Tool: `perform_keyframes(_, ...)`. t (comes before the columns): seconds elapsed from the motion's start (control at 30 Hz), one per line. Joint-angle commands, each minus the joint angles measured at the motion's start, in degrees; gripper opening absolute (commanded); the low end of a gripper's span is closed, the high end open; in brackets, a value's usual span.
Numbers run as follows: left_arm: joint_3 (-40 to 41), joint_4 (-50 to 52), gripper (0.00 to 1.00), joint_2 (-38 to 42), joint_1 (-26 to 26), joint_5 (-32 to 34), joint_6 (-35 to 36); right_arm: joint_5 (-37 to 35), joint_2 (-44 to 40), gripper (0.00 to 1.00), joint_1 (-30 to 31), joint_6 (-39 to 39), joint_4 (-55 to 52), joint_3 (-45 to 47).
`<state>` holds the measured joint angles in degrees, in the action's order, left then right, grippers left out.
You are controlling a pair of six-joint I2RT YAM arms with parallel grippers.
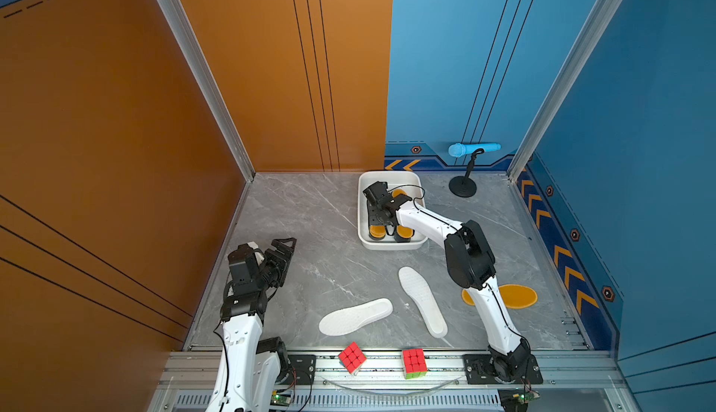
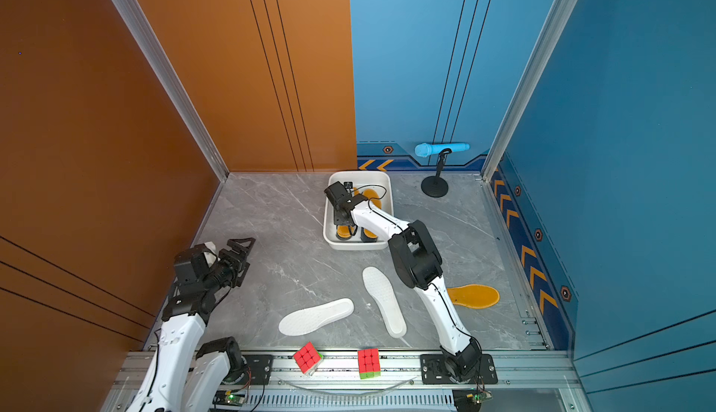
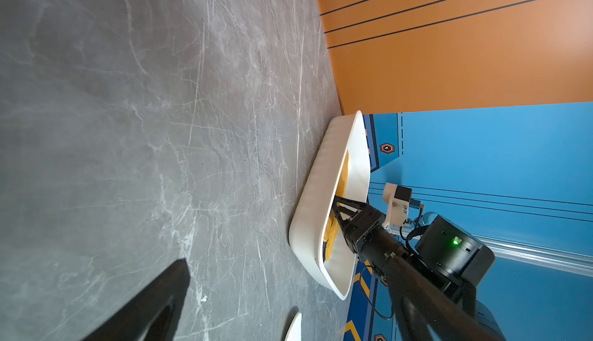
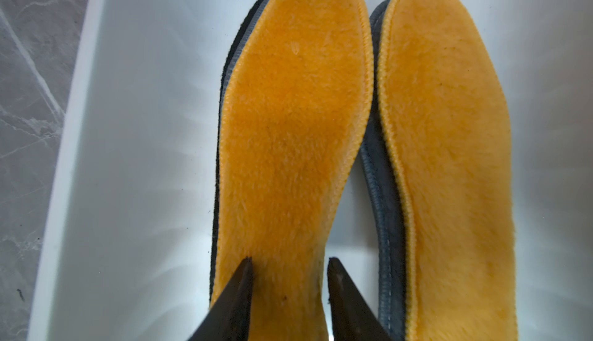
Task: Put the insoles into the storage box
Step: Place the insole in the storage box, then move the insole to the center of the board.
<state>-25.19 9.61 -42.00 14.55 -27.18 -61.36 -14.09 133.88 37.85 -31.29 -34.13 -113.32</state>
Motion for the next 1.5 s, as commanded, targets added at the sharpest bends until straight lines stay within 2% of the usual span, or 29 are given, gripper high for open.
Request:
perform_keyframes(0.0, 0.17, -0.47, 0.98, 0.58, -0.2, -0.85, 0.31, 0.72, -1.87, 0.46, -0.47, 0.77, -2.52, -1.03)
perform_keyframes(0.33, -0.12, -0.71, 0.98, 0.17, -0.23, -0.87, 0.52, 4.06, -5.67, 0.62, -1.68, 1.03, -3.93, -0.43)
perform_keyframes(0.53, -0.13, -1.41, 0.98, -0.62, -0.87, -0.86, 0.64, 9.06, -9.96, 0.82, -3.33, 1.55, -3.98, 1.86)
perform_keyframes(0.63, -0.69, -1.56, 0.98, -1.05, -1.4, -0.91, 1.11, 11.75, -13.07, 0.84, -4.31, 2.55, -4.01, 4.49)
perform_keyframes(0.83, -2.58, -1.43, 0.98, -1.8, -4.32, 1.02, 3.02, 12.49, -27.22, 0.8, -8.34, 3.17, -4.43, 18.53)
perform_keyframes(1.03, -5.14, -1.41, 0.98, -3.89, -9.57, 5.18, 4.62, 8.11, -43.19, 0.79, -14.94, -0.11, -8.36, 34.77)
perform_keyframes(1.27, -8.18, -3.18, 0.97, -8.66, -13.87, 7.12, 5.0, 8.36, -60.77, 0.77, -26.93, -9.46, -14.82, 56.45)
perform_keyframes(1.47, -9.15, -6.54, 0.98, -11.21, -14.8, 7.13, 3.92, 13.65, -70.29, 0.78, -38.04, -11.62, -14.08, 70.01)
